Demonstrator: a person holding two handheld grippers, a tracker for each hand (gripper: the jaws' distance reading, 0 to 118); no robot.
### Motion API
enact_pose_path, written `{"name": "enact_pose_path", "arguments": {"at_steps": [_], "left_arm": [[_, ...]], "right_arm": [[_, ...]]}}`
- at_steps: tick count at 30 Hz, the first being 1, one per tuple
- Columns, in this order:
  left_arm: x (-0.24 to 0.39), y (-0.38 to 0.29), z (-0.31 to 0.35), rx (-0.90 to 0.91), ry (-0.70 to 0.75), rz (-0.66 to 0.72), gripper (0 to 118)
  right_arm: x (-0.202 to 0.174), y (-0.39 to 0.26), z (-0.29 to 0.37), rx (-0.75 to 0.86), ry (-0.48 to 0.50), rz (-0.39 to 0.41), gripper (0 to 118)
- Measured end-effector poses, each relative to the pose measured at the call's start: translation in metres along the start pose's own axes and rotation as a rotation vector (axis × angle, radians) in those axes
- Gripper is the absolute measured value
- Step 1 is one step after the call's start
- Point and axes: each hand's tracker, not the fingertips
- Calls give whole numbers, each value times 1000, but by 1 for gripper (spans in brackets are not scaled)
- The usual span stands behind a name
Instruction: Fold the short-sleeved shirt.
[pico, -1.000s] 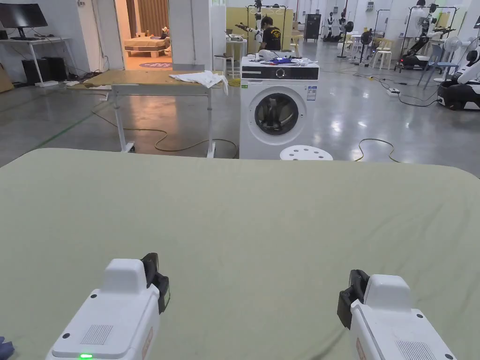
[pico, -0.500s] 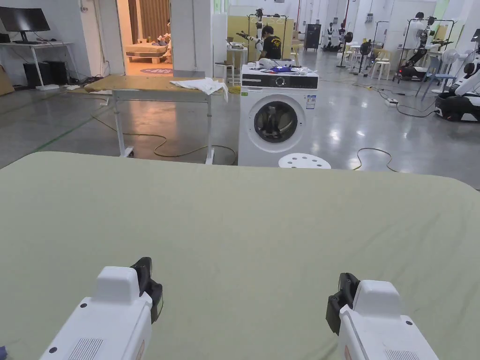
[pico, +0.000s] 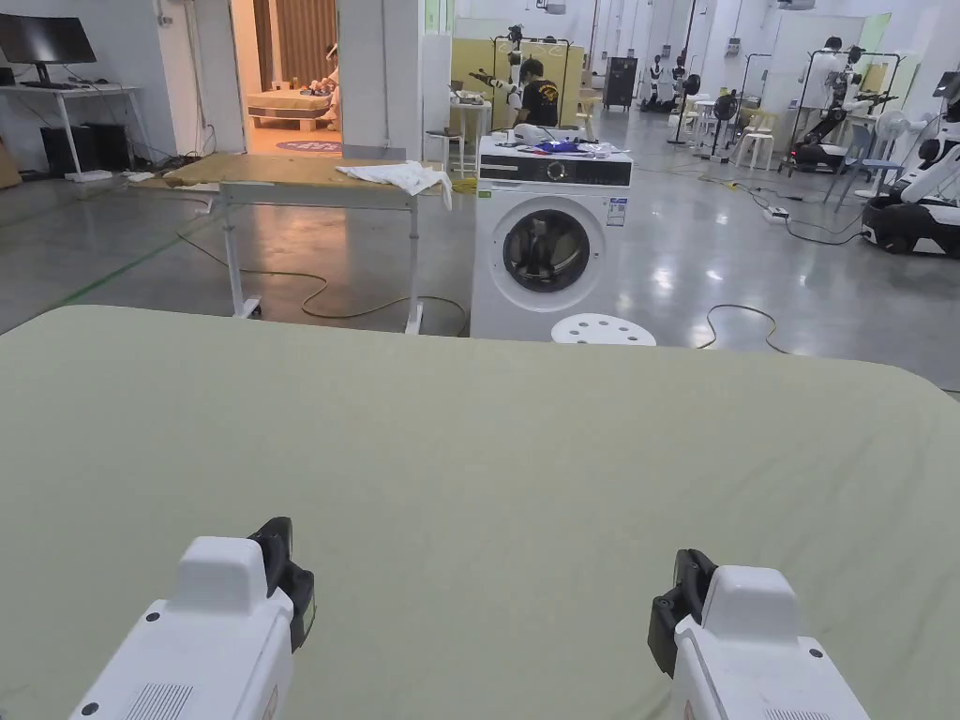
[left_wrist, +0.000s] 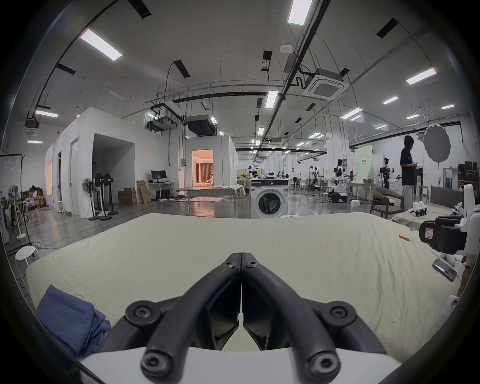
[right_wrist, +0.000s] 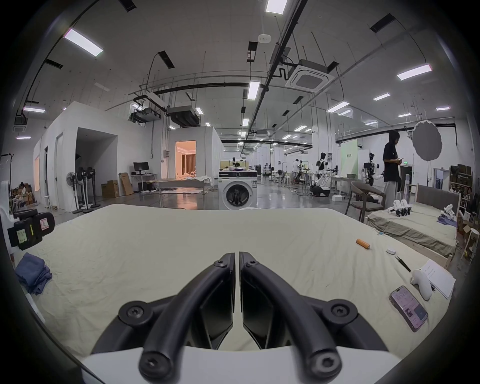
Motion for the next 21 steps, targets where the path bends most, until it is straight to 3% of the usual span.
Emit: {"name": "enact_pose_path", "arguments": {"at_steps": [11,15,16,18,19,21], "left_arm": [[5,5,1,16,-25,-36,2],[4,4,1,6,-31,-22,18],[2,6,2,-16,-27,10,33],[-5,12,4,-13,-23,121,64],[-8,13,4,7,-20,139,74],[-8,14,4,9,14,114,78]], "right_arm": [[0,3,1,-1,-1,-13,2],[-2,0,0,-12,7,-16,5],[-4,-1,0,-16,-1,-17,18],[-6,-1,0,-20,-13,-28,63],[-7,-2,-1,-24,-14,-27,78],[-10,-3,-3,-34,-11,-13,80]]}}
